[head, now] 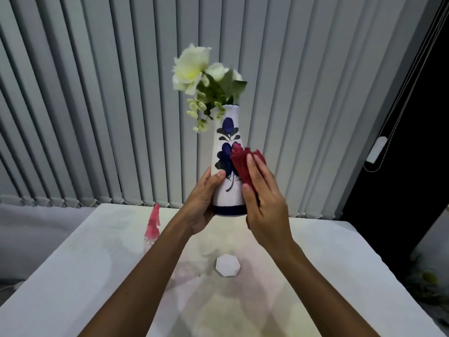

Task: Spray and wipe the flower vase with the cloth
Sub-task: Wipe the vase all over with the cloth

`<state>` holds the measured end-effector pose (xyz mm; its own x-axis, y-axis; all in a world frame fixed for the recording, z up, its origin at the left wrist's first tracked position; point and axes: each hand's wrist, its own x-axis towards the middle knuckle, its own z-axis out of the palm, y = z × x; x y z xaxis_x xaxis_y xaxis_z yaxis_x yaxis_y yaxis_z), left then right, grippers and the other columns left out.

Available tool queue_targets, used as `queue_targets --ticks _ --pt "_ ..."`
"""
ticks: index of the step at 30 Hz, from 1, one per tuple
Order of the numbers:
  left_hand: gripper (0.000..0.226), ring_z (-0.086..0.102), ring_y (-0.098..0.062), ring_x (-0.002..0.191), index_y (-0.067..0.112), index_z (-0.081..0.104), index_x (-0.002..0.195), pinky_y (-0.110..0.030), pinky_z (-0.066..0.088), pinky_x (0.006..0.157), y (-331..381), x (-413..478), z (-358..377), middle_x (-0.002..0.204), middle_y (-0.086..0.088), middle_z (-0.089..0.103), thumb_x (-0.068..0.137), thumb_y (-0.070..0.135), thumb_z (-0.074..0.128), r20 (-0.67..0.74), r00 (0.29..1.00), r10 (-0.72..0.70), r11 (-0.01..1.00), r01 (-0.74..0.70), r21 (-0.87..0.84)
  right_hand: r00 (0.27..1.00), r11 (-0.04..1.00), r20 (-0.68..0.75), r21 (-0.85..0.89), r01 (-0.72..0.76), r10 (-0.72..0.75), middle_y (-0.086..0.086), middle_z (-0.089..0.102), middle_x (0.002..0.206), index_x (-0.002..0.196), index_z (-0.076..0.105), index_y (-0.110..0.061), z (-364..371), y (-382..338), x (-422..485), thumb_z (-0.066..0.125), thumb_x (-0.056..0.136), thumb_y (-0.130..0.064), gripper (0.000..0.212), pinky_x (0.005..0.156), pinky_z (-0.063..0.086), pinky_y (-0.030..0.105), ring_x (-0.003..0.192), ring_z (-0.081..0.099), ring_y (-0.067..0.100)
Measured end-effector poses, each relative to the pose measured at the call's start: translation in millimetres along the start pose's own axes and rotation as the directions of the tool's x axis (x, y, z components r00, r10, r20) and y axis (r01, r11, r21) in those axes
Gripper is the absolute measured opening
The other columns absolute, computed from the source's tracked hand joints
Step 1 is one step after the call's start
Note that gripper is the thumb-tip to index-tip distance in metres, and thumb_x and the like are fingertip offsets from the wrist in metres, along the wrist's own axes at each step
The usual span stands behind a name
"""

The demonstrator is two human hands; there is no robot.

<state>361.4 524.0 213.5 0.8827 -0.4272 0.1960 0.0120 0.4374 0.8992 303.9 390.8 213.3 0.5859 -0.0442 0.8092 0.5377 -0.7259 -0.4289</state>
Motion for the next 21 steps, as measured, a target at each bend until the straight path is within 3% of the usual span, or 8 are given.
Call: queue_targets --ticks 4,6,9,10,12,16,18,21 --pt "0.061 0.067 -0.018 0.102 0.024 0.058 0.12 -0.031 0.055 0.086 2 0 4 0.11 0.001 0.072 0.063 0.038 0.075 0.035 0.999 -0.006 0.991 0.002 0.132 0.997 0.995 -0.074 0.099 -0.032 0.04 0.002 0.039 0.149 0.146 0.032 -0.022 4 -2 18 0.038 0.101 -0.027 0.046 0.113 0.034 0.028 0.137 0.039 0.017" --pt "0.054 0.068 -0.017 0.1 0.023 0.059 0.118 -0.028 0.056 0.082 2 0 7 0.109 0.001 0.073 0.067 0.033 0.075 0.067 0.998 -0.016 0.993 0.008 0.119 0.992 0.994 -0.1 0.081 -0.074 0.082 0.006 0.043 0.145 0.145 0.035 -0.022 -1 -8 37 0.04 0.101 -0.025 0.045 0.112 0.034 0.024 0.133 0.043 0.017" --pt "0.062 0.068 -0.018 0.1 0.021 0.058 0.12 -0.029 0.056 0.082 -2 -1 9 0.111 -0.002 0.073 0.062 0.034 0.079 0.095 0.995 -0.007 0.997 0.0 0.072 0.978 0.969 -0.051 0.159 -0.19 0.201 0.003 0.049 0.138 0.144 0.038 -0.024 -11 -12 62 0.041 0.101 -0.023 0.043 0.103 0.035 0.009 0.121 0.048 0.008" --pt "0.066 0.069 -0.018 0.098 0.022 0.057 0.12 -0.029 0.057 0.081 -3 -1 9 0.11 -0.001 0.073 0.059 0.035 0.08 0.084 0.996 0.003 0.999 -0.007 0.047 0.97 0.945 -0.016 0.228 -0.234 0.244 0.001 0.052 0.132 0.144 0.04 -0.025 -12 -10 67 0.041 0.102 -0.024 0.042 0.102 0.04 0.011 0.116 0.051 0.007" --pt "0.075 0.069 -0.018 0.096 0.026 0.053 0.124 -0.032 0.058 0.078 -5 -2 10 0.109 0.002 0.073 0.055 0.036 0.081 0.042 0.999 0.022 1.0 -0.022 -0.009 0.958 0.912 0.044 0.297 -0.282 0.282 -0.005 0.056 0.118 0.142 0.043 -0.027 -12 -7 66 0.039 0.102 -0.026 0.04 0.098 0.05 0.03 0.107 0.057 0.009" --pt "0.098 0.07 -0.018 0.094 0.026 0.047 0.128 -0.04 0.06 0.075 0 1 6 0.112 -0.001 0.07 0.043 0.05 0.089 -0.045 0.998 0.054 0.994 -0.058 -0.095 0.982 0.965 0.006 0.185 -0.185 0.188 -0.001 0.056 0.128 0.143 0.041 -0.026 4 0 18 0.036 0.102 -0.029 0.042 0.099 0.049 0.041 0.114 0.058 0.013" --pt "0.082 0.068 -0.021 0.095 0.024 0.048 0.127 -0.046 0.057 0.083 6 -2 4 0.114 -0.005 0.067 0.056 0.048 0.081 -0.055 0.998 0.02 0.997 -0.025 -0.078 0.997 0.992 -0.042 0.103 -0.067 0.072 0.003 0.05 0.141 0.144 0.037 -0.022 11 1 -2 0.034 0.101 -0.033 0.044 0.11 0.039 0.032 0.129 0.048 0.017" --pt "0.047 0.066 -0.021 0.101 0.028 0.053 0.122 -0.041 0.058 0.084 13 -6 1 0.118 -0.003 0.066 0.079 0.043 0.067 0.002 0.999 -0.05 0.998 0.05 0.025 0.993 0.999 -0.11 0.007 0.045 -0.044 0.004 0.048 0.142 0.142 0.038 -0.02 9 -2 4 0.036 0.101 -0.032 0.044 0.111 0.03 0.02 0.134 0.042 0.02"
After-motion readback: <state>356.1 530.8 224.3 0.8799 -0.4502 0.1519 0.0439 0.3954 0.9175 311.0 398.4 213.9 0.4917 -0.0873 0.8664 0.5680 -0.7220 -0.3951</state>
